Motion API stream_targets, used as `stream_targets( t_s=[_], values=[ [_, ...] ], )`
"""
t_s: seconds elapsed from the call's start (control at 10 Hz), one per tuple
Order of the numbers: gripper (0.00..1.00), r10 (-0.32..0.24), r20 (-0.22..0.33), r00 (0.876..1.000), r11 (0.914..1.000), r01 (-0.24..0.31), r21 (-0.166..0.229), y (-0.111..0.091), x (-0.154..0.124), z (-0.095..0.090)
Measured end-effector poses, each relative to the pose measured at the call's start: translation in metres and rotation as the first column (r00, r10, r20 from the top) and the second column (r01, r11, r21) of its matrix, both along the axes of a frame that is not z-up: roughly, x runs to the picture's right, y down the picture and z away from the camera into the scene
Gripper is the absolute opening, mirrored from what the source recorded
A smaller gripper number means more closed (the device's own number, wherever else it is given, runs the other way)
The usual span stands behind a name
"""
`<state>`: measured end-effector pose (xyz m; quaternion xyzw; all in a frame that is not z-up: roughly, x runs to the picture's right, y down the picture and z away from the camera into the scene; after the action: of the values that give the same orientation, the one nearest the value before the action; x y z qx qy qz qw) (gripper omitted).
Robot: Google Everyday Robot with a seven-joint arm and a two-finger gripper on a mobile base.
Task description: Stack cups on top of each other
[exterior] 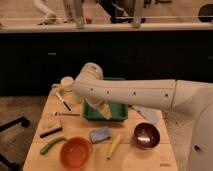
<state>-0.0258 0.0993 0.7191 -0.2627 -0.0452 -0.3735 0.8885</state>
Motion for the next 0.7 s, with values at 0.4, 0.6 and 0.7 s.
stream_targets(
  t_s=[0.4,0.6,0.7],
  values=[
    [0.8,0.002,0.001,1.0,1.0,-0.002,0.0,0.0,0.0,0.0],
    [0.8,-0.002,0.011,1.0,0.9999,0.001,0.01,-0.003,-0.01,0.001],
    [0.8,0.005,0.015,1.0,0.9998,-0.005,0.017,-0.005,-0.019,0.001]
  ],
)
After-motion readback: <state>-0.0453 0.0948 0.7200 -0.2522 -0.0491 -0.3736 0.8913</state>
